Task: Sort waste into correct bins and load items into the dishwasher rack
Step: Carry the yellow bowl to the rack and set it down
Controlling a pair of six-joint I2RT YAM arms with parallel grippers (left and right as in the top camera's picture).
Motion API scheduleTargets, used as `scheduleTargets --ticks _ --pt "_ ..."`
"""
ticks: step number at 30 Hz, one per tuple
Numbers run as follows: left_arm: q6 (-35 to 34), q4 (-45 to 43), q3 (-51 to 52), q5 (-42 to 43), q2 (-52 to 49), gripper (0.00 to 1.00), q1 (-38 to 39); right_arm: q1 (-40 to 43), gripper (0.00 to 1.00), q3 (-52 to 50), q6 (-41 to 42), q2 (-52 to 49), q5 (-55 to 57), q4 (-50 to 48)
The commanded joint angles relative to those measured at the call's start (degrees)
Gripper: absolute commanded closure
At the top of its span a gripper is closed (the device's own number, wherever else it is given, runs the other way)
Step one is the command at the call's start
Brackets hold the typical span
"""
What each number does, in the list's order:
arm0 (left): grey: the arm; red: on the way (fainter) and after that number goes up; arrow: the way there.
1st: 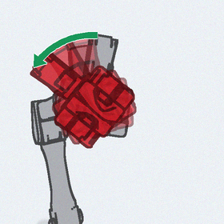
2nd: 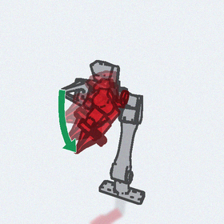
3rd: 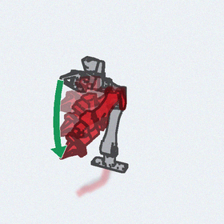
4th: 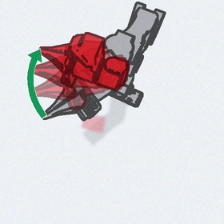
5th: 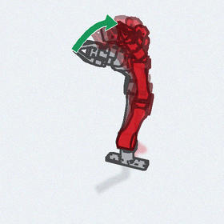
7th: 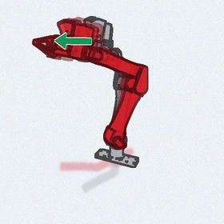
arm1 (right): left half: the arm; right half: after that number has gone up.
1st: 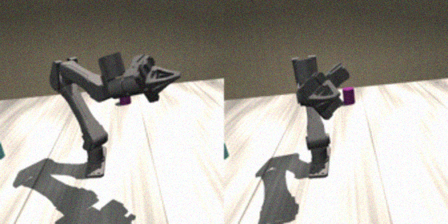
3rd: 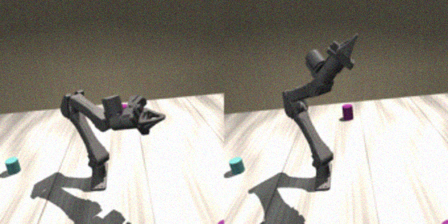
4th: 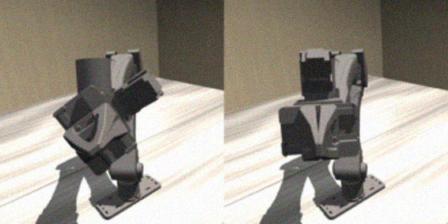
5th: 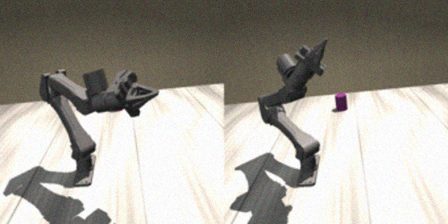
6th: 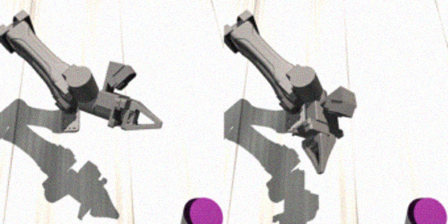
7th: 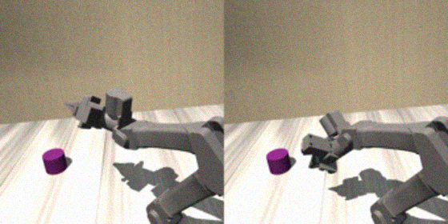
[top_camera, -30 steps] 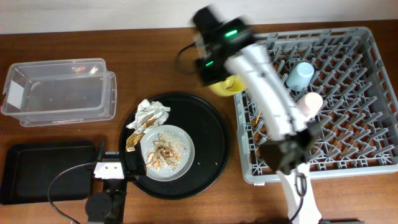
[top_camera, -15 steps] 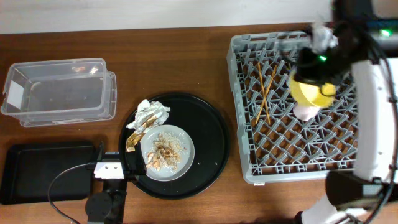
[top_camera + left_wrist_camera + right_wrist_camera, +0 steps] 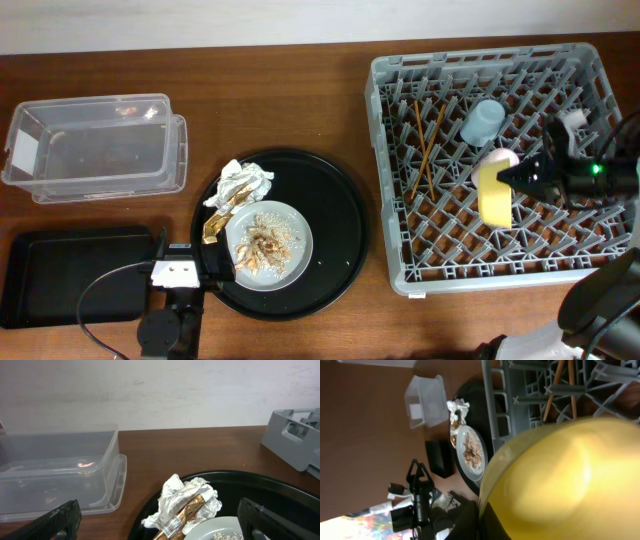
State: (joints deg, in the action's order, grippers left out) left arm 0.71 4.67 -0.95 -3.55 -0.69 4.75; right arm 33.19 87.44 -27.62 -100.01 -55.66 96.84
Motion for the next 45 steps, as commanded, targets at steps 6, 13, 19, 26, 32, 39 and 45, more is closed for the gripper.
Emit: scheduleTargets --ticks 6,13,19,26,32,39,45 --pt "1.07 -0.11 0.42 0.37 0.24 0.01 0.17 5.97 0.96 -7.69 -5.05 -5.05 -8.02 -2.10" --pt "1.07 -0.11 0.42 0.37 0.24 0.01 0.17 9.16 0.92 -7.72 -4.59 -6.01 -3.39 -2.54" --pt "1.07 -0.11 0.42 0.37 0.24 0.01 0.17 16.44 0.77 -7.23 2.38 -6.01 2.03 -4.17" --pt "1.07 -0.11 0.42 0.37 0.24 0.00 0.17 21.92 0.76 2.64 15.45 -3.63 13.14 -4.55" --pt "1.07 -0.11 0.42 0.37 0.24 0.01 0.17 19.50 0.74 9.01 19.15 5.03 18.78 -2.80" --pt "1.07 -0.11 0.42 0.37 0.24 0.00 0.17 6.23 0.90 8.61 28.46 11.54 36.24 -2.93" --pt "1.07 -0.11 0.42 0.37 0.24 0.01 0.17 -3.72 0.96 -3.76 40.44 11.52 51.82 -8.55"
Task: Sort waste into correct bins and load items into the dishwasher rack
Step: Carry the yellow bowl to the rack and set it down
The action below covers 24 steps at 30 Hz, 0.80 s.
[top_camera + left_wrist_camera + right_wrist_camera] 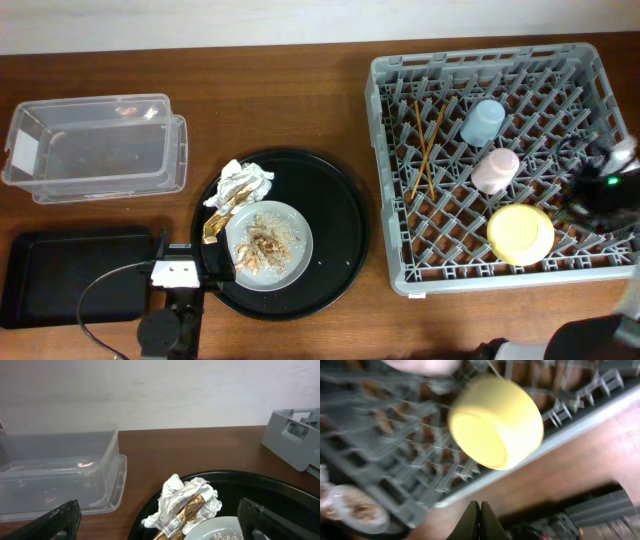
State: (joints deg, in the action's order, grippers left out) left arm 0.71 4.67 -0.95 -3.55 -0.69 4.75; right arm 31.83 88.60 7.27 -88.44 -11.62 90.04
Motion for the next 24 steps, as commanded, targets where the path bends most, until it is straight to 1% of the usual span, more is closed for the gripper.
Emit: scheduleTargets --ticks 1,4,8,9,11,15,18,24 --pt "1.07 -0.11 0.42 0.37 0.24 0.01 0.17 -3.28 0.96 -8.33 5.90 -0.11 7.72 -4.31" --pt "1.07 -0.11 0.42 0.37 0.24 0.01 0.17 -3.80 0.96 -14.86 7.89 -0.11 7.15 -9.68" --pt "1.07 -0.11 0.42 0.37 0.24 0.01 0.17 -3.80 0.96 -18.69 8.09 -0.15 7.23 -14.64" --pt "1.07 -0.11 0.42 0.37 0.24 0.00 0.17 -3.80 0.96 -19.02 8.37 -0.15 7.45 -15.52" --pt "1.07 -0.11 0.42 0.37 0.24 0.01 0.17 -3.74 0.96 -19.08 11.80 -0.15 8.57 -17.55" --pt "1.07 -0.11 0.42 0.37 0.24 0.01 0.17 -3.69 0.96 -19.08 17.55 -0.22 13.92 -21.05" --pt "1.07 -0.11 0.42 0.37 0.24 0.01 0.17 -3.69 0.96 -19.08 18.56 -0.22 14.67 -22.60" --pt "1.07 -0.11 0.42 0.37 0.24 0.01 0.17 -3.72 0.96 -19.08 18.75 -0.22 14.67 -22.34"
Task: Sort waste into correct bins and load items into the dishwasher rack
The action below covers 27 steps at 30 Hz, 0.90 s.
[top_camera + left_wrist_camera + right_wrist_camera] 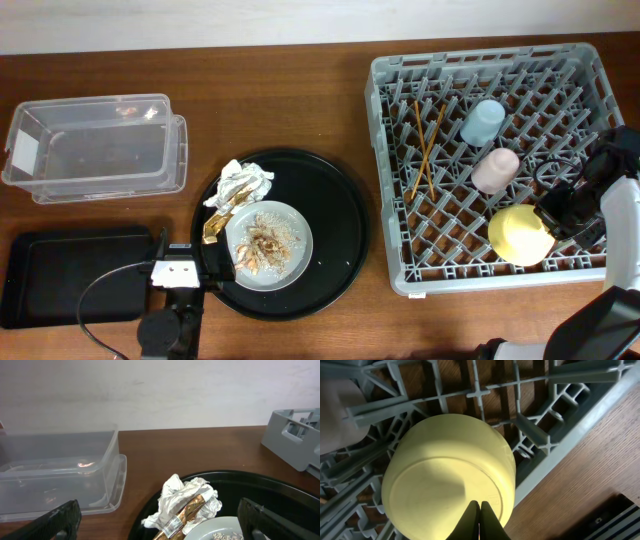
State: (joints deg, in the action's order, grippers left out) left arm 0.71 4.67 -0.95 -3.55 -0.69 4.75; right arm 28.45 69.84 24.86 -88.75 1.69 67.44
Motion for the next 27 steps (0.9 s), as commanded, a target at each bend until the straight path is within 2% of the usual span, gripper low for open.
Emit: scheduleTargets --ticks 1,4,7,9,10,12,13,15,19,24,27 --pt "1.07 -0.11 0.42 0.37 0.24 0.00 0.17 -0.33 0.96 -0.31 1.16 0.11 0.55 0.66" --pt "1.07 -0.11 0.42 0.37 0.24 0.01 0.17 -1.11 0.96 -0.04 -1.01 2.71 -6.21 1.97" --pt "1.07 -0.11 0.42 0.37 0.24 0.01 0.17 -4.55 0.96 1.64 -1.03 10.67 -7.34 2.01" --pt "1.07 -0.11 0.42 0.37 0.24 0.01 0.17 -8.26 0.91 3.69 -1.05 16.76 -7.74 2.21" --pt "1.07 -0.11 0.42 0.37 0.24 0.01 0.17 -10.25 0.75 4.59 -1.46 19.30 -8.55 2.08" --pt "1.07 -0.11 0.42 0.37 0.24 0.01 0.17 -14.86 0.11 5.68 -4.07 24.22 -12.83 -0.20" --pt "1.07 -0.11 0.42 0.37 0.24 0.01 0.17 -16.81 0.02 5.73 -4.04 26.01 -13.90 -1.33" --pt "1.07 -0.11 0.42 0.37 0.24 0.00 0.17 -20.46 0.02 5.73 -4.04 29.20 -14.16 -3.02" --pt "1.07 -0.11 0.42 0.37 0.24 0.01 0.17 -21.73 0.02 5.73 -4.90 29.81 -14.27 -2.99" --pt "1.07 -0.11 0.42 0.37 0.24 0.01 0.17 -21.73 0.02 10.86 -6.67 20.00 -14.56 7.89" --pt "1.07 -0.11 0.42 0.37 0.24 0.01 0.17 -21.73 0.02 15.85 -6.62 15.58 -14.60 9.57"
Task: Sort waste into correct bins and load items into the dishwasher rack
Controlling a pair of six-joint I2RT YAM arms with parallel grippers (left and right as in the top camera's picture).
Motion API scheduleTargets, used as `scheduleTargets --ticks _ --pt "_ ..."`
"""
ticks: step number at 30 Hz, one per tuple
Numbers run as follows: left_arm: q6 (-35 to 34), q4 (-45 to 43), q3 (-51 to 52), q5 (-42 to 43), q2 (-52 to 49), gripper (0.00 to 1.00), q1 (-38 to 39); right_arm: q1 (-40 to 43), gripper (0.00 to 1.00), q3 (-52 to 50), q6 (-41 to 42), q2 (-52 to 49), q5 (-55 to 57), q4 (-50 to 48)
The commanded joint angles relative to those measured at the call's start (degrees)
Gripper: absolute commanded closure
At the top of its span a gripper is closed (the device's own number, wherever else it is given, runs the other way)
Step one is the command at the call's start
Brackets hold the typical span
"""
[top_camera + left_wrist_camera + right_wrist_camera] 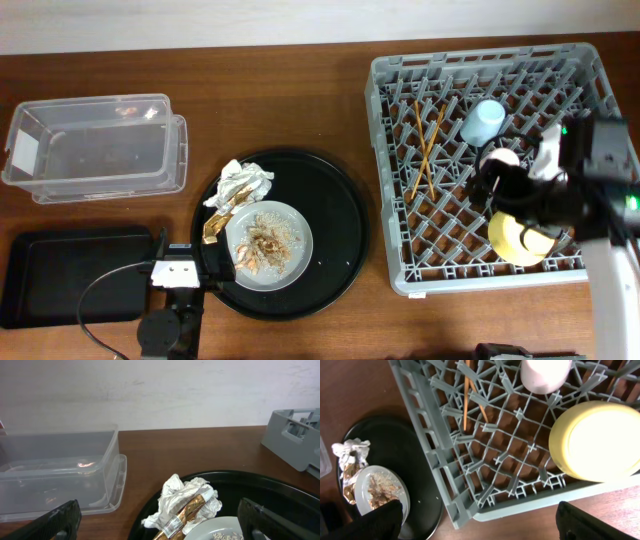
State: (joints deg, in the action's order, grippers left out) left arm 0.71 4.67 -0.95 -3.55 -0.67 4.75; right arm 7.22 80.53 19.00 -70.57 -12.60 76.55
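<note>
The grey dishwasher rack (384,180) holds a yellow bowl (517,240), bottom up at its front right, a pink cup (545,372), a blue cup (485,120) and a pair of chopsticks (425,150). My right gripper (480,522) hangs open above the rack, holding nothing, with the bowl (597,440) below it to the right. A white plate (268,245) of food scraps sits on the round black tray (340,210). A crumpled napkin with a gold wrapper (185,502) lies beside the plate. My left gripper (160,525) stands open at the tray's near left edge, facing the napkin.
A clear plastic bin (95,148) sits at the back left. A black bin (70,275) lies at the front left, next to my left arm. Bare wooden table runs between the bins, the tray and the rack.
My right gripper was shut low over the yellow bowl's base. Now it is open and higher, farther left over the rack. The bowl stays in the rack. The left arm has not moved.
My right gripper first held the yellow bowl on edge over the rack. Then the bowl lay in the rack's front right corner, with the gripper off to the right. After that the gripper was shut close over the bowl; now it is open above the rack.
</note>
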Motion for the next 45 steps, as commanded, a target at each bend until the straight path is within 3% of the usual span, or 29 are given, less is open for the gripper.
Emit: scheduleTargets --ticks 1,7,13,15,16,19,21,23,25,28,32,34,37,39,41,42,45 --pt "1.07 -0.11 0.42 0.37 0.22 0.01 0.17 -0.44 0.02 6.21 -0.74 -3.17 -0.31 0.42" --pt "1.07 -0.11 0.42 0.37 0.22 0.01 0.17 1.90 0.02 10.14 -0.74 -3.74 5.03 -5.84" --pt "1.05 -0.37 0.42 3.56 0.22 0.01 0.17 8.24 0.02 8.55 -0.74 -4.48 12.68 -5.40" --pt "1.03 -2.29 0.42 16.68 0.22 0.01 0.20 10.58 0.02 7.87 -0.74 -5.16 12.68 -5.44" --pt "1.03 -4.94 0.42 31.85 0.22 0.01 0.20 11.17 0.02 7.87 -0.76 -5.70 12.68 -5.46" --pt "1.03 -12.00 0.42 50.47 0.22 0.01 0.20 11.17 0.02 7.87 -0.76 -6.67 12.68 -5.44" --pt "-1.16 -20.65 0.37 55.08 0.22 0.01 0.17 11.17 0.02 7.87 -0.76 -7.13 12.68 -5.44" --pt "-9.86 -28.35 -0.50 54.55 0.22 0.01 0.15 11.17 0.01 7.87 -0.76 -7.56 12.68 -5.44" --pt "-12.50 -28.76 -3.28 54.49 0.15 0.01 0.17 11.17 0.02 7.87 -0.76 -8.17 12.68 -5.44" --pt "-12.41 -19.65 -9.49 48.78 -2.51 0.01 0.15 11.17 0.02 7.87 -0.76 -8.98 12.68 -5.46" --pt "2.47 9.97 -27.93 48.76 -18.34 0.01 0.20 11.17 0.02 7.87 -0.76 -9.60 12.68 -5.44" --pt "5.77 20.90 -37.40 51.65 -28.35 0.00 0.17 11.17 0.02 7.87 -0.76 -9.60 12.70 -5.44" --pt "5.35 22.82 -45.24 59.17 -38.62 0.00 0.24 11.17 0.02 7.87 -0.76 -9.60 12.68 -5.44" --pt "4.74 25.14 -49.11 58.21 -43.52 0.01 0.33 11.17 0.02 7.87 -0.76 -9.60 12.68 -5.44" --pt "4.70 33.51 -55.06 47.56 -48.89 0.01 2.25 11.17 0.02 7.87 -0.76 -9.60 12.68 -5.44" --pt "4.57 43.93 -61.68 34.10 -53.70 0.01 5.90 11.17 0.02 7.87 -0.76 -9.60 12.68 -5.44" --pt "3.43 55.82 -70.42 18.05 -60.35 0.01 13.00 11.17 0.02 7.87 -0.76 -9.60 12.70 -5.44"
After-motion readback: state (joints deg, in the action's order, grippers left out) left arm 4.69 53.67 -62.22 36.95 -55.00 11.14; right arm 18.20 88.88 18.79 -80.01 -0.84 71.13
